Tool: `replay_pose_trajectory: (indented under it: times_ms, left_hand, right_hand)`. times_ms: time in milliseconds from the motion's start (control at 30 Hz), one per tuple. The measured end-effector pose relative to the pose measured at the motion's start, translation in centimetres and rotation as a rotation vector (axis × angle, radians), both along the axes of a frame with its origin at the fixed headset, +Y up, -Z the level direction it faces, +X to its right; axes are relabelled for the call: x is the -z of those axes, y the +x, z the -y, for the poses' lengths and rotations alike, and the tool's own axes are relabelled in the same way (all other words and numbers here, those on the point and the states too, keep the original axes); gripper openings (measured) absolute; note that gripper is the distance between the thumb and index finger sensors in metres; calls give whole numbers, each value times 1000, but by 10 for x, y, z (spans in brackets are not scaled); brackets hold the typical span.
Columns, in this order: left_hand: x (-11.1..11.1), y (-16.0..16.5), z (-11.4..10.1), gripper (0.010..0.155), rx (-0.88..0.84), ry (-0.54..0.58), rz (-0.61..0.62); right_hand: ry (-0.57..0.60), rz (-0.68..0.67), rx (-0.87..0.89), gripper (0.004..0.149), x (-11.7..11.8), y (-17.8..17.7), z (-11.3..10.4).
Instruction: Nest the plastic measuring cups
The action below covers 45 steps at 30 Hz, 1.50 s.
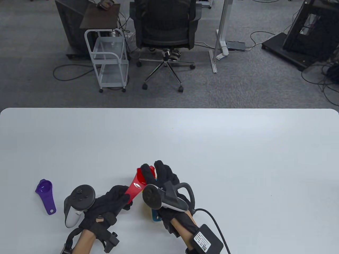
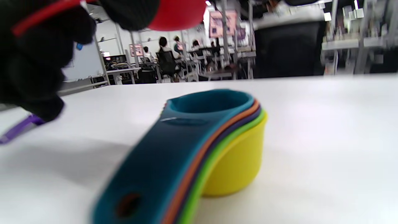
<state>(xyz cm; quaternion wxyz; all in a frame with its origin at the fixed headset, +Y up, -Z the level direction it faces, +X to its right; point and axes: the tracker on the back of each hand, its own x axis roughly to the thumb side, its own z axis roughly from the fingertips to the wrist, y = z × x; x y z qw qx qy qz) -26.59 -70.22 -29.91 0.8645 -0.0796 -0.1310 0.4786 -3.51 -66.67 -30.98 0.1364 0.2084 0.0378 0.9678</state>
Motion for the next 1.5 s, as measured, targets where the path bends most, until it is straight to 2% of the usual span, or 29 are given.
replay_pose_trajectory:
  times_ms: [67, 167, 233, 433, 567, 633, 700, 767, 800, 867, 967, 1200, 1500]
  left_hand:
    - [0, 1, 1, 48, -1, 14, -19]
    - [-3, 15, 4, 48, 23, 4, 54]
    - [-6, 28, 4, 47, 74, 11, 110]
    - [-9, 51, 9, 49, 154, 22, 219]
    - [-9, 49, 4, 51, 171, 51, 254]
    - [-11, 46, -4, 50, 255, 107, 260]
    - [-12, 37, -12, 57, 488, 210, 139]
    - [-12, 27, -12, 59, 722, 318, -20]
    - [-10, 21, -9, 63, 847, 340, -50]
    - [-7, 13, -4, 74, 956, 278, -47]
    - [-2, 4, 1, 82, 911, 192, -52]
    - [-1, 8, 4, 86, 929, 133, -14]
    - [2, 9, 9, 88, 923, 69, 5]
  right_hand:
    - [-56, 6, 128, 84, 1, 3, 1]
    - [-108, 15, 259, 90, 1, 0, 0]
    - [-108, 46, 286, 94, 1, -5, -2]
    - [5, 176, 122, 92, 1, -19, -4]
    - [-1, 201, 114, 87, 1, -21, -10]
    - [13, 226, 114, 85, 2, -19, -15]
    - [31, 253, 71, 83, 4, -17, -17]
    - [18, 255, 16, 82, 5, -17, -13]
    - [-1, 257, -17, 82, 5, -19, -8]
    - [-14, 253, -57, 82, 5, -23, 0]
    - [-27, 265, -133, 81, 8, -30, 9]
    - [-38, 276, -255, 79, 9, -36, 19]
    - [-66, 292, -304, 79, 14, -36, 28]
